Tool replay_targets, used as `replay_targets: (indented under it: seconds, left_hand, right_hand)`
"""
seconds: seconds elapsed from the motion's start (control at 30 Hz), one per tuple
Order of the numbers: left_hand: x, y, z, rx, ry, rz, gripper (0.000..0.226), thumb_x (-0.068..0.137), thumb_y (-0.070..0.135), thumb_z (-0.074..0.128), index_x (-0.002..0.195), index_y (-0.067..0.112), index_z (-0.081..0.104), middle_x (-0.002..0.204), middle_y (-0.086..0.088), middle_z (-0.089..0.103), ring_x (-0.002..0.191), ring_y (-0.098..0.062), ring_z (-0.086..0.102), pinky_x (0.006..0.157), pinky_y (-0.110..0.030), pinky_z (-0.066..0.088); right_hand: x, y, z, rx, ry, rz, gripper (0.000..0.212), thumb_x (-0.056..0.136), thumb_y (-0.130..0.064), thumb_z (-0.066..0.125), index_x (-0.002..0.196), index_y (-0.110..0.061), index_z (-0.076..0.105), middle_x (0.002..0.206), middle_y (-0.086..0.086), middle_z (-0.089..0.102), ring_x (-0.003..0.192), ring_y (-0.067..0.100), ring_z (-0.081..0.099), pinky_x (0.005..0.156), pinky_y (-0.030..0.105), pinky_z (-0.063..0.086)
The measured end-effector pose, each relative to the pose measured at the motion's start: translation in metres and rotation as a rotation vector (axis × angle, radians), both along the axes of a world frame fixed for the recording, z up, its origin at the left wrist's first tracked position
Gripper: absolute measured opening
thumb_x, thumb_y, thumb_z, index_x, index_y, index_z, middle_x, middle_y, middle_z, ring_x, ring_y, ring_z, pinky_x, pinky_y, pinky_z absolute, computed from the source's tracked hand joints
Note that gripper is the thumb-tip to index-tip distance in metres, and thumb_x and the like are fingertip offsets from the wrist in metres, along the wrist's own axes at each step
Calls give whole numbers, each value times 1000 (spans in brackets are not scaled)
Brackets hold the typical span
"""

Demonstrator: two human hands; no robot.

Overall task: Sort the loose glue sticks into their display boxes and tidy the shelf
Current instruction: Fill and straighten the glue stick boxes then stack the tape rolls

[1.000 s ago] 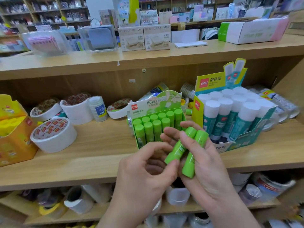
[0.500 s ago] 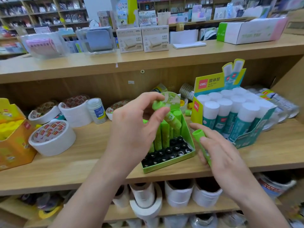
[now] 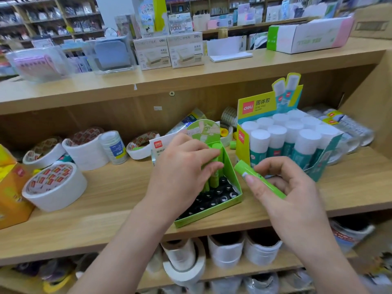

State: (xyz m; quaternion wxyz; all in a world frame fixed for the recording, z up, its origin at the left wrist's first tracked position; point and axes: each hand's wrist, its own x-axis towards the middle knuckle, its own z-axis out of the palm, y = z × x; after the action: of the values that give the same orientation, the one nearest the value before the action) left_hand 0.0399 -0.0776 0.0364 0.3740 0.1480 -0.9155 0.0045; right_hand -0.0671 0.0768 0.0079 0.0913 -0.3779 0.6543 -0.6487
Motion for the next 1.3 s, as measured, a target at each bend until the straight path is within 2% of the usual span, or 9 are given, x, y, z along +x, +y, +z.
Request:
replay_targets:
  seconds: [0.2, 0.4, 0.57, 0.67, 0.77, 0.83, 0.93, 1.13, 1.3]
  left_hand:
    - [1, 1, -3, -165, 0, 65, 24, 84, 34, 65, 97, 17, 76, 95, 0, 66, 90, -22, 53, 77, -28, 41]
    - [-1, 3, -7, -186, -63, 115, 23, 86, 33, 64, 99, 18, 76, 101, 5, 74, 92, -17, 67, 77, -26, 47]
    - [-3, 5, -7, -140, -63, 112, 21, 83, 33, 65, 95, 20, 77, 98, 5, 75, 90, -16, 71, 71, -27, 55]
    - [-4, 9, -8, -127, -24, 115, 15, 79, 29, 69, 89, 21, 77, 93, 6, 75, 87, -16, 72, 64, -25, 55]
    - [-2, 10, -10, -100, 6, 132, 14, 79, 30, 72, 90, 22, 75, 92, 6, 75, 86, -14, 71, 59, -25, 52]
    - [1, 6, -12, -96, 6, 104, 18, 82, 34, 67, 94, 23, 75, 96, 7, 75, 90, -12, 70, 62, -26, 53]
    - [7, 0, -11, -57, 11, 23, 27, 85, 40, 57, 97, 25, 76, 100, 8, 74, 94, -10, 70, 68, -28, 57]
    - [10, -2, -13, -30, 12, 10, 21, 82, 32, 67, 100, 24, 75, 102, 8, 74, 96, -11, 70, 70, -31, 58]
    - [14, -3, -12, -30, -34, 7, 26, 83, 32, 65, 106, 25, 72, 107, 6, 73, 100, -12, 68, 72, -31, 57]
  right_hand:
    - [0, 3, 1, 37, 80, -71, 16, 77, -18, 77, 82, -32, 71, 88, -10, 68, 88, 0, 61, 72, 7, 43]
    - [-4, 4, -3, 1, 10, -28, 23, 81, -13, 73, 91, -33, 68, 91, -8, 69, 88, 11, 66, 79, 30, 54]
    - [-1, 3, -1, -98, -83, -22, 36, 75, -2, 76, 93, -26, 57, 88, -7, 72, 81, 11, 68, 73, 19, 54]
    - [-1, 6, -1, -48, 44, -39, 25, 82, -9, 71, 93, -29, 60, 87, -6, 70, 74, 12, 66, 68, 29, 55]
    - [-4, 8, 1, 21, 253, -51, 23, 90, -11, 63, 103, -30, 64, 87, -8, 64, 75, 11, 60, 66, 24, 49]
    - [-6, 7, 9, 18, 411, -57, 24, 91, -8, 61, 109, -23, 65, 99, -6, 59, 87, 9, 59, 74, 22, 48]
    - [-9, 0, 24, 12, 556, -75, 29, 83, -7, 70, 110, -18, 64, 96, -3, 60, 83, 10, 59, 75, 26, 50]
    - [-10, -15, 44, -2, 585, -16, 26, 78, -10, 76, 97, -22, 62, 83, -13, 63, 76, 7, 61, 70, 16, 50]
    - [-10, -25, 41, 69, 666, 7, 21, 80, -11, 75, 97, -18, 65, 83, -5, 66, 73, 12, 63, 70, 35, 55]
